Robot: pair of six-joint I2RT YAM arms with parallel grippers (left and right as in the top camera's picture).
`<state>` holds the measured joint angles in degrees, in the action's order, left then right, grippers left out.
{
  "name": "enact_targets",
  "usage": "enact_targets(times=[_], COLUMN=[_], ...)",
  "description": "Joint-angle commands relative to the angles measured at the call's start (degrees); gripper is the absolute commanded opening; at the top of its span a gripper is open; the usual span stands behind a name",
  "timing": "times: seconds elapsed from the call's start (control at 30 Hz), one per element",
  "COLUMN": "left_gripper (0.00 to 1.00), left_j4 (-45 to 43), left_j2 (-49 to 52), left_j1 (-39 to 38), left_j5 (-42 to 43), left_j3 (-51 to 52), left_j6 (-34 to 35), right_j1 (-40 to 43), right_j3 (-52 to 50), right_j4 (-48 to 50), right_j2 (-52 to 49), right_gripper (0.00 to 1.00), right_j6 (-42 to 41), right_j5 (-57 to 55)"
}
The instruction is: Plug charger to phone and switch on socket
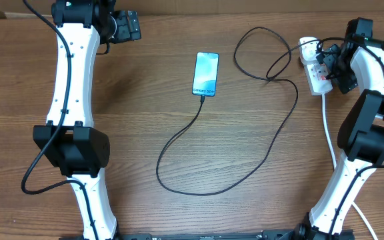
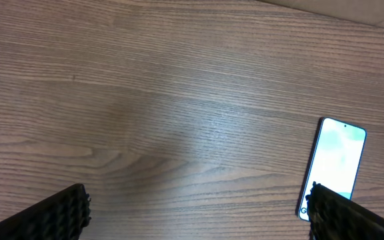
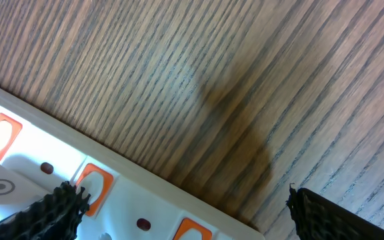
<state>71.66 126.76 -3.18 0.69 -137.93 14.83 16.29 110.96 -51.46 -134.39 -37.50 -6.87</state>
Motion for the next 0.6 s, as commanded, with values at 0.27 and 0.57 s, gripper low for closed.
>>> enact_targets(times=[0.27,0.57], left_gripper=[1.00,1.00], left_j4=[0.1,0.1], left_j2=[0.4,0.4], left_j1=[-0.3,-0.3], left_j5=[0.4,0.4], left_j3=[0.1,0.1], left_j6=[0.6,0.6], right_j1=[-0.8,-0.8], right_j3=[-0.4,-0.7], right_j4=[-0.5,-0.7], right_j2=[-2.2,-2.4], right_gripper=[1.00,1.00], right_j6=[0.0,0.0], right_j5=[0.6,1.0])
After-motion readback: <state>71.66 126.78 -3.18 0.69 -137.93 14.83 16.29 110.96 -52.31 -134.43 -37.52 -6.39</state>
